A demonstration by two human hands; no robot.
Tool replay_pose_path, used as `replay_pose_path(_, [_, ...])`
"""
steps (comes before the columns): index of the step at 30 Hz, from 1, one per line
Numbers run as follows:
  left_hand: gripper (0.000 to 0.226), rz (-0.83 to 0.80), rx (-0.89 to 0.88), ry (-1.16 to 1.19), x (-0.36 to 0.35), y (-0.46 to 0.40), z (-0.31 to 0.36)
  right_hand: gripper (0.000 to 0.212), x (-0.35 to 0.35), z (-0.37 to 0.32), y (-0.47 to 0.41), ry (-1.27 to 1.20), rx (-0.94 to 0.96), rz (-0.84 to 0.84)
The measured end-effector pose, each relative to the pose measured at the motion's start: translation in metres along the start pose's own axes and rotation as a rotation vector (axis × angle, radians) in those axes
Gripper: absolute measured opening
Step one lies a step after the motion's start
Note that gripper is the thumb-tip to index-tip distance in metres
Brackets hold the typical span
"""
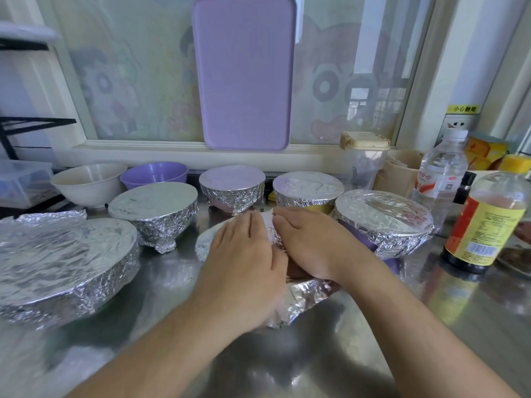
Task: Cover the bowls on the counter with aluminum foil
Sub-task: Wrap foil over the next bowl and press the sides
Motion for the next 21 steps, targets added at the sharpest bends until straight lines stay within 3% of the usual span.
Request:
replay_pose_path(4, [0.067, -0.036, -0.094, 0.082, 0.005, -0.013, -0.012, 0.044, 0.007, 0.002, 0.005, -0.021, -0.011, 0.055])
replay_pose_path(9, [0.063, -0.113, -0.079, 0.260, 0.004, -0.031, -0.034, 0.053, 0.006, 0.008, 0.006, 0.107, -0.065, 0.159])
replay_pose_path(14, [0.065, -0.197, -0.035, 0.357, 0.002, -0.051, -0.048, 0.046, 0.008, 0.011, -0.001, -0.077, -0.029, 0.098])
replay_pose_path(18, [0.058, -0.324, 0.048, 0.676, 0.001, -0.065, -0.049, 0.033, 0.003, 0.005, 0.005, -0.089, -0.049, 0.096])
replay_pose_path(21, [0.047, -0.224, 0.075, 0.540, 0.011, -0.077, -0.043, 0.025, -0.001, -0.002, 0.006, -0.115, -0.118, 0.164])
Point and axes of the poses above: each hand's wrist, its own y-axis away from the middle knuckle, its own x-axis out of the back of the hand, z = x × y, the point moved 1 cm from there along -y, towards the middle knuckle, and after that the axes turned 14 degrees about x, right-handed, at the moved point
